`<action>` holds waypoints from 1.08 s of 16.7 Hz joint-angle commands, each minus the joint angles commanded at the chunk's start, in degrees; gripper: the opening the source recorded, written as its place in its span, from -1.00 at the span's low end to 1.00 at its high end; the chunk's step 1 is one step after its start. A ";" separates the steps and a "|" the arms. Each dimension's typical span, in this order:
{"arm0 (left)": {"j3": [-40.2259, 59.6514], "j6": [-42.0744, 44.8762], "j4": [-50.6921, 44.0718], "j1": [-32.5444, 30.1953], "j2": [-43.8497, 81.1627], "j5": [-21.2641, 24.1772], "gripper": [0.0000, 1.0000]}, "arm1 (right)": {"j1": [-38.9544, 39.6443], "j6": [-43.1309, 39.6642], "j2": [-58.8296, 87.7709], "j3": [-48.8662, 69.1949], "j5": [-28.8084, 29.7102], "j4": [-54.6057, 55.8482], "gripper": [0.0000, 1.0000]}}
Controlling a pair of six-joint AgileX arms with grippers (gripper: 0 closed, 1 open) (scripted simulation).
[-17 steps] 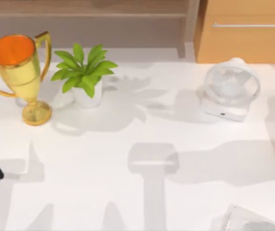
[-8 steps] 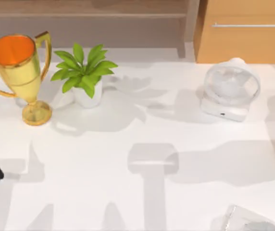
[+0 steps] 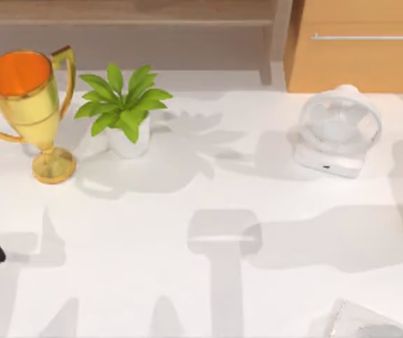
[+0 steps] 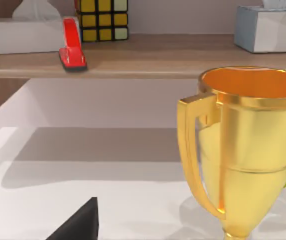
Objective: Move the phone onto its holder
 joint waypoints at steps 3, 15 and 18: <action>0.00 0.00 0.00 0.00 0.00 0.00 1.00 | 1.82 4.48 -0.86 -2.03 1.06 6.01 -1.00; 0.00 0.00 0.00 0.00 0.00 0.00 1.00 | 4.70 8.87 2.42 -3.81 -2.57 12.15 -0.55; 0.00 0.00 0.00 0.00 0.00 0.00 1.00 | 4.70 8.87 2.42 -3.81 -2.57 12.15 -0.10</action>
